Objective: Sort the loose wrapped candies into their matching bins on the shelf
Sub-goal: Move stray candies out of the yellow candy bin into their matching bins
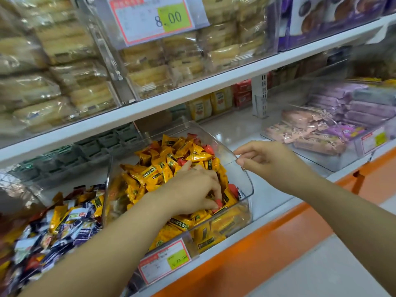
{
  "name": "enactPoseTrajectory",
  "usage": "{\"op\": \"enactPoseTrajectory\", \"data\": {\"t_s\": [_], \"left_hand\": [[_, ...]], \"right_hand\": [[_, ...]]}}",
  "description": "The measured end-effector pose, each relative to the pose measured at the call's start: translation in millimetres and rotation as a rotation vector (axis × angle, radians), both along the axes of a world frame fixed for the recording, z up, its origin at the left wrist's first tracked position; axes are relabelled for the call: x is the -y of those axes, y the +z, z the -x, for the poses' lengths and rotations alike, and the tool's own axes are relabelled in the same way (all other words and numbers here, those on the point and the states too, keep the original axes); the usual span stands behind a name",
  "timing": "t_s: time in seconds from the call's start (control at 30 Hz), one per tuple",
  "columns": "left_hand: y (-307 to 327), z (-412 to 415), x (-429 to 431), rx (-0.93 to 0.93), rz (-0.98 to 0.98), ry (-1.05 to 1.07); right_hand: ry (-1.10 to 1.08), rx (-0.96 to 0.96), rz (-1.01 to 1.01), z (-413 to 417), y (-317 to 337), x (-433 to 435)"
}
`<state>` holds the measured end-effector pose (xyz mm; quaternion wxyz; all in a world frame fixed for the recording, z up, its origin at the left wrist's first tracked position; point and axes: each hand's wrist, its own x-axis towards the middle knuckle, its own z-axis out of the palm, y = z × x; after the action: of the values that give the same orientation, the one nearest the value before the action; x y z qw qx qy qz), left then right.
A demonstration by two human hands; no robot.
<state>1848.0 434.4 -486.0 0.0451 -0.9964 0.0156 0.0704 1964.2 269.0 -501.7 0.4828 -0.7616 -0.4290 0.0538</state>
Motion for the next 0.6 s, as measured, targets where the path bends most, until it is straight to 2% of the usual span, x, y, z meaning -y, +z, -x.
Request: {"op": "enactPoseTrajectory", "data": {"t_s": [0.07, 0.2, 0.23, 0.3, 0.47, 0.6], "left_hand": [[0, 0, -3, 0.03, 0.105, 0.025], [7, 0, -6, 0.208, 0.525, 0.15], [9, -1, -3, 0.229, 0.567, 0.154], [6, -8, 4, 0.211, 0.519, 0.123], [-9, -23, 16, 0.075, 0.177, 0.117], [-10, -25, 20, -0.024, 0.184, 0.136]], "right_hand": [[-0.002, -0.008, 0.0, 1, 1, 0], [-0.005, -0.017, -0.005, 1, 0, -2], [-0.007, -0.023, -0.007, 1, 0, -2], [-0.012, -0.031, -0.004, 1, 1, -2], [-0.008, -0.055, -0.015, 1, 0, -2], [-0.001, -0.053, -0.006, 2, 1, -1]]}}
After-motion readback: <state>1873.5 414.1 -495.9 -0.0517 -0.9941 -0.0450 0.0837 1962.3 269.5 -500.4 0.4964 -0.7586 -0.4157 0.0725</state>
